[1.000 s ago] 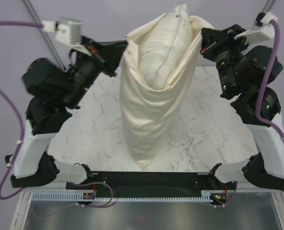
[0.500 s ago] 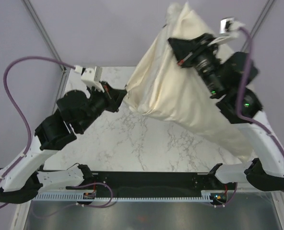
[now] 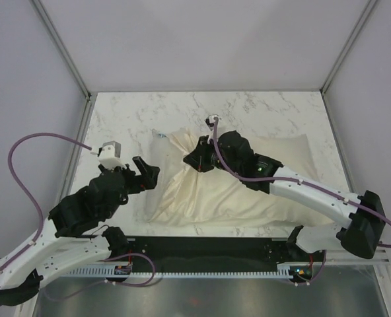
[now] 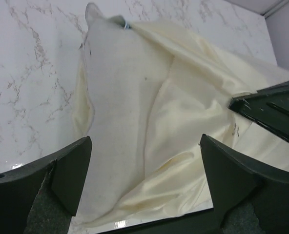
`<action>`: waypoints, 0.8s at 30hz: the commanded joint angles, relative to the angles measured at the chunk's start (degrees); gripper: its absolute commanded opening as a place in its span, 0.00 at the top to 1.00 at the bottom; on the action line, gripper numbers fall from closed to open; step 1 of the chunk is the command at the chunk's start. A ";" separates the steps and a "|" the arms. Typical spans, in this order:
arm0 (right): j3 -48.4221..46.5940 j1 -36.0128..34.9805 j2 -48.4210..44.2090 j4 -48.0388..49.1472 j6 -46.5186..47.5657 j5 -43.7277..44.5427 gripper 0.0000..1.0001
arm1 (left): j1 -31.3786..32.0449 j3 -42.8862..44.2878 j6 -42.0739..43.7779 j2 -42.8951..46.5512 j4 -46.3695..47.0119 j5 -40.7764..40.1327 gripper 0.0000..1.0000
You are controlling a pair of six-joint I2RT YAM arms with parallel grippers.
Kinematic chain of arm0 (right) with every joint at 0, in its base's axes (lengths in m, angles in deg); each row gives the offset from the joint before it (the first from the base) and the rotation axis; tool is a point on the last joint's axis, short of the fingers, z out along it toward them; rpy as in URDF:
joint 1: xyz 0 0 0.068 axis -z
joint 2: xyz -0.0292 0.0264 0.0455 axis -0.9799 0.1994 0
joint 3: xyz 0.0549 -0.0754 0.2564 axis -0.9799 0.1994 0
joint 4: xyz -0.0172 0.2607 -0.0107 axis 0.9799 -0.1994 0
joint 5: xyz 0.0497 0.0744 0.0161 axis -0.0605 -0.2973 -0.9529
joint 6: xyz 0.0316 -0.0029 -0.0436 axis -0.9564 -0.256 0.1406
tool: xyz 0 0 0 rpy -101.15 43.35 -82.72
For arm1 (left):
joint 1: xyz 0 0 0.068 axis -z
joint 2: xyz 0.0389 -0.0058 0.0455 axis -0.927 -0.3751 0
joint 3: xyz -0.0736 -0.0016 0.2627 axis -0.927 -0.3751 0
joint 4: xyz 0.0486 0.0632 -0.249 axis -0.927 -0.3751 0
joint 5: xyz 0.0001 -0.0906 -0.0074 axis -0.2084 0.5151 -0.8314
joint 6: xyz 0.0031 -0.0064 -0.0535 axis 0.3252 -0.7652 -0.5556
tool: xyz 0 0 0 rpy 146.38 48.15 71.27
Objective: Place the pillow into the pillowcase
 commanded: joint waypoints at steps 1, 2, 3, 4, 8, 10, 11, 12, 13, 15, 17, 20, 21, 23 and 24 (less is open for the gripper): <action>-5.27 -3.09 -4.22 2.90 4.90 -2.51 0.85 | -0.27 4.19 -3.25 -0.85 -1.90 -5.71 0.00; -5.72 -3.36 -5.09 2.99 5.26 -3.04 0.85 | -0.27 4.19 -3.25 -1.02 -1.81 -5.89 0.00; -6.51 -3.45 -5.45 2.90 5.61 -3.39 0.92 | -0.27 4.37 -3.25 -1.29 -1.90 -6.24 0.00; -7.04 -3.45 -6.06 2.81 5.96 -3.83 0.99 | -0.19 4.46 -3.25 -1.98 -1.81 -6.24 0.00; -10.20 -3.54 -7.29 2.46 7.72 -5.24 0.63 | -0.27 5.16 -2.99 -3.57 -1.63 -6.68 0.00; -11.70 -3.45 -8.17 -0.51 8.86 -3.41 0.42 | -0.36 5.69 -2.29 -4.36 -1.72 -7.29 0.00; -11.87 -3.45 -9.48 -1.92 9.13 -1.92 0.40 | -0.27 5.69 -2.02 -4.80 -1.72 -7.47 0.00; -11.88 -3.54 -10.27 -5.24 9.39 3.23 0.40 | -0.71 5.69 -1.84 -4.98 -1.81 -7.82 0.00; -11.61 -3.45 -11.15 -7.01 9.48 6.07 0.40 | -1.15 5.69 -1.75 -5.15 -1.81 -8.00 0.00; -10.56 -3.45 -14.32 -11.22 9.74 11.52 0.38 | -3.33 5.34 -1.14 -6.82 -1.81 -8.43 0.00; -8.46 -3.37 -17.64 -13.52 9.40 18.38 0.32 | -6.32 4.99 -0.79 -9.97 -1.72 -8.35 0.00; -6.52 -2.67 -20.90 -18.88 8.17 26.97 0.22 | -14.93 4.11 2.10 -13.93 1.51 -2.57 0.00; -6.25 -1.36 -21.35 -22.11 7.73 29.19 0.20 | -19.91 3.76 2.81 -16.90 3.01 3.46 0.00; -6.25 1.28 -21.10 -25.38 7.20 31.66 0.17 | -24.94 3.32 4.66 -20.08 7.32 11.04 0.00; -6.42 6.08 -20.48 -28.62 6.76 31.15 0.17 | -28.88 3.23 4.66 -21.75 8.12 17.60 0.00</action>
